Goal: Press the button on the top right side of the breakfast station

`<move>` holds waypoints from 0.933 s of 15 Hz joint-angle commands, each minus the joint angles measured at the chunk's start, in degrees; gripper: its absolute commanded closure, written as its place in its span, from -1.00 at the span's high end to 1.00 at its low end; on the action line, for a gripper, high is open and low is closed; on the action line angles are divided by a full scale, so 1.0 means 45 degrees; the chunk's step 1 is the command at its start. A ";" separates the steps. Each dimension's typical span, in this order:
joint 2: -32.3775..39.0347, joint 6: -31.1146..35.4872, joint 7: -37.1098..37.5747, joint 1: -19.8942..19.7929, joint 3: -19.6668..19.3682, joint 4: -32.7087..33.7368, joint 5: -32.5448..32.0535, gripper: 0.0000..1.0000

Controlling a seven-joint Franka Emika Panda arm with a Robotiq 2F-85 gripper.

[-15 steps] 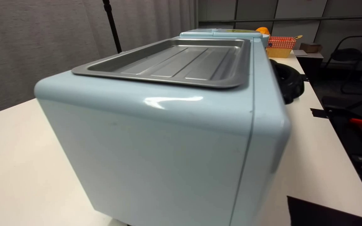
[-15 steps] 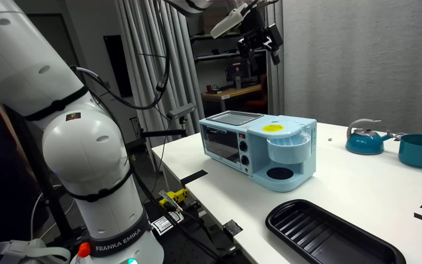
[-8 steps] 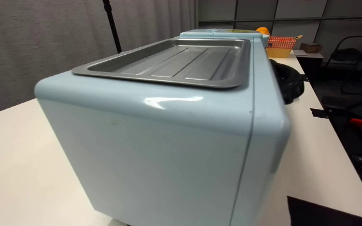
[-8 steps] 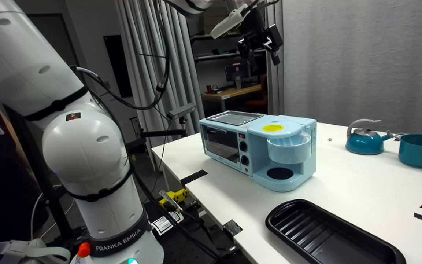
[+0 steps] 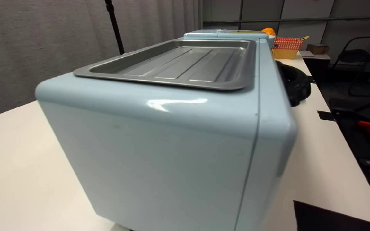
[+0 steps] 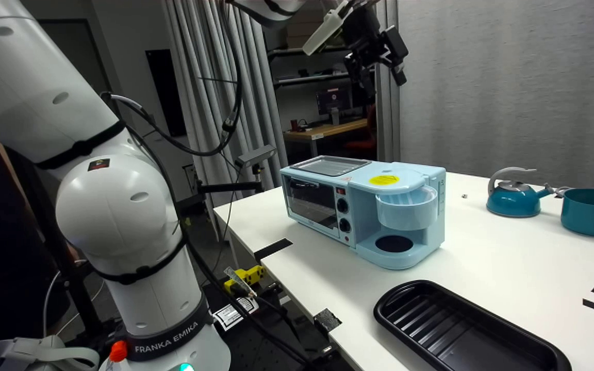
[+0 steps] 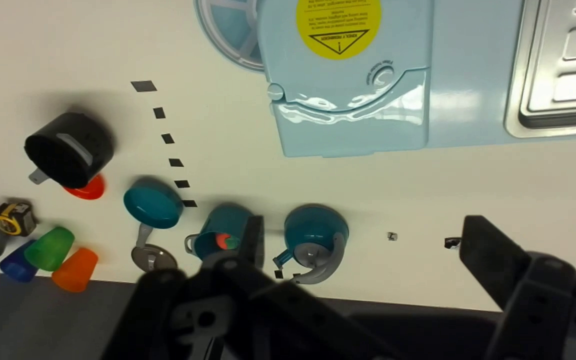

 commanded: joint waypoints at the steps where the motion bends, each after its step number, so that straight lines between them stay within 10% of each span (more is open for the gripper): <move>1: -0.0150 -0.0075 0.1039 -0.0521 0.0342 0.0013 -0.0871 1.00; 14: 0.0023 -0.0064 0.1797 -0.0695 0.0184 -0.0046 -0.0897 1.00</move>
